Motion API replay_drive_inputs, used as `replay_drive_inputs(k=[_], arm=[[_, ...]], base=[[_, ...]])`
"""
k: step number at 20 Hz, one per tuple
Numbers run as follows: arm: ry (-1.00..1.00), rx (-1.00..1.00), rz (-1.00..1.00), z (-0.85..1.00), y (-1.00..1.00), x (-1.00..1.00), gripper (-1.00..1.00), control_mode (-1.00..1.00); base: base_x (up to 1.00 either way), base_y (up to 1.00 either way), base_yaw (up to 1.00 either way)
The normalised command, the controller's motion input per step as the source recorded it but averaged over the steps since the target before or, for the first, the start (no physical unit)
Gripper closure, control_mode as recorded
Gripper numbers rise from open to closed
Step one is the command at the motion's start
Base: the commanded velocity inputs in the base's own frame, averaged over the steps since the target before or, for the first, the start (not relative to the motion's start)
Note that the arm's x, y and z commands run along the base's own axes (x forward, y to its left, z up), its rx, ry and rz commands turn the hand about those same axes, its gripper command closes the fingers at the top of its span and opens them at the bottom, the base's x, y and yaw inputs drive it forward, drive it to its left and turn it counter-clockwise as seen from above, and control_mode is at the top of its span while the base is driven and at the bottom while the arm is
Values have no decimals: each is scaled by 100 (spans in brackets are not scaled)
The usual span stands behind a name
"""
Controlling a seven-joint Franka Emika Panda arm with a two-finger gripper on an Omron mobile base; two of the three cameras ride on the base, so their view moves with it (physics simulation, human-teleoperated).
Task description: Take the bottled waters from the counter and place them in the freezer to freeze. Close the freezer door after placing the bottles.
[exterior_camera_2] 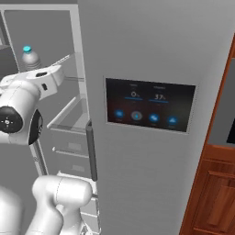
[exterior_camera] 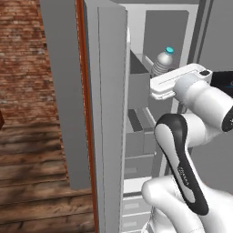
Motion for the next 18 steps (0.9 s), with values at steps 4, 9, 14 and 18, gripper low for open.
replay_drive_inputs(k=[4, 9, 14, 18], arm=[[1, 0, -6, 0, -7, 37, 100, -100], [5, 3, -11, 0, 1, 64, 100, -100], [10, 0, -9, -5, 14, 69, 100, -100], [15, 0, -2, -6, 11, 64, 100, -100]], base=[[0, 0, 0], [0, 0, 0], [0, 0, 0], [0, 0, 0]])
